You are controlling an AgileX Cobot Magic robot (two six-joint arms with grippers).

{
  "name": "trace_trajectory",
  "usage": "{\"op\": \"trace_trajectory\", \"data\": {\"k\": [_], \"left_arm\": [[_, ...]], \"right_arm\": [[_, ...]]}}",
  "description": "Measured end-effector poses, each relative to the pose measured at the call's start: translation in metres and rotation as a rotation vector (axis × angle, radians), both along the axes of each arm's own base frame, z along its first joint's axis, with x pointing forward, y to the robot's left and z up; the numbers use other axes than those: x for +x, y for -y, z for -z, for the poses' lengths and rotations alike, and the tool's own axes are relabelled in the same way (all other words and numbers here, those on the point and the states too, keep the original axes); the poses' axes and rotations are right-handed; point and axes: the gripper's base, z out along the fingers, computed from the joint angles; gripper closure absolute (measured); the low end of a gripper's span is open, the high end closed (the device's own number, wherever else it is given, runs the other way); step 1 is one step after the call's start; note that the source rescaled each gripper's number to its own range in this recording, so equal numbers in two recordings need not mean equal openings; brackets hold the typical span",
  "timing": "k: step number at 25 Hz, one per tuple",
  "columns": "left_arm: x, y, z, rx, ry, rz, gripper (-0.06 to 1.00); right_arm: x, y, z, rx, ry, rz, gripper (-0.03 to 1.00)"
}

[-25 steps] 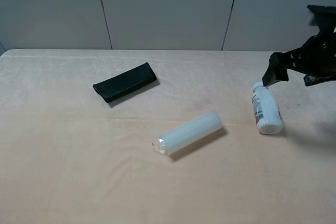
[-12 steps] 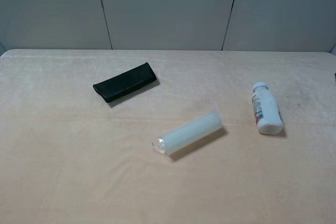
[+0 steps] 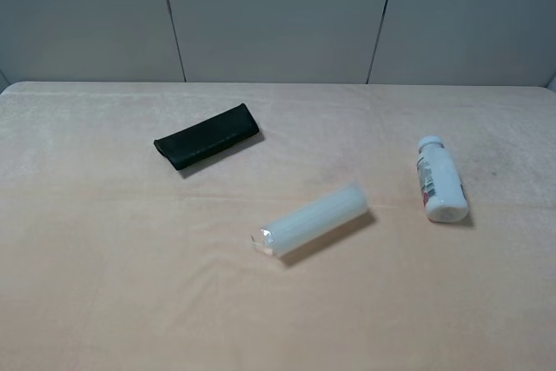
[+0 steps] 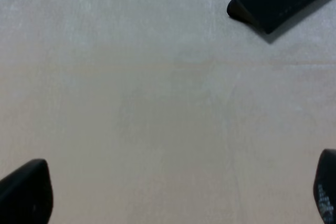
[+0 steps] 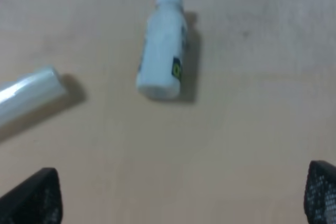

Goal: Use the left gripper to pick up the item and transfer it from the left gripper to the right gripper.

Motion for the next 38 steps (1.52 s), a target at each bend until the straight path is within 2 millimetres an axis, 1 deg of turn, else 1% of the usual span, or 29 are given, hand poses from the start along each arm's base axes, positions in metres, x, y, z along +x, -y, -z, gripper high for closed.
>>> {"op": "trace_trajectory", "data": {"k": [3, 6, 8, 11, 18, 30, 38], "left_arm": [[0.0, 0.0, 0.0, 0.0, 0.0, 0.0, -0.06], [0.0, 0.0, 0.0, 0.0, 0.0, 0.0, -0.06], [0.0, 0.0, 0.0, 0.0, 0.0, 0.0, -0.06], [0.0, 0.0, 0.0, 0.0, 0.0, 0.0, -0.06], [0.0, 0.0, 0.0, 0.0, 0.0, 0.0, -0.06], [0.0, 0.0, 0.0, 0.0, 0.0, 0.0, -0.06], [0.0, 0.0, 0.0, 0.0, 0.0, 0.0, -0.06]], "right_arm": [[-0.012, 0.001, 0.026, 0.001, 0.04, 0.001, -0.03], [-0.022, 0.002, 0.039, 0.009, 0.134, 0.002, -0.03], [-0.028, 0.003, 0.039, 0.015, 0.2, 0.002, -0.03], [-0.033, 0.003, 0.039, 0.019, 0.243, 0.004, -0.03], [-0.026, 0.003, 0.044, 0.019, 0.272, 0.007, -0.03], [-0.026, 0.003, 0.044, 0.019, 0.274, 0.011, -0.03], [-0.025, 0.002, 0.044, -0.004, 0.276, 0.178, -0.03]]}}
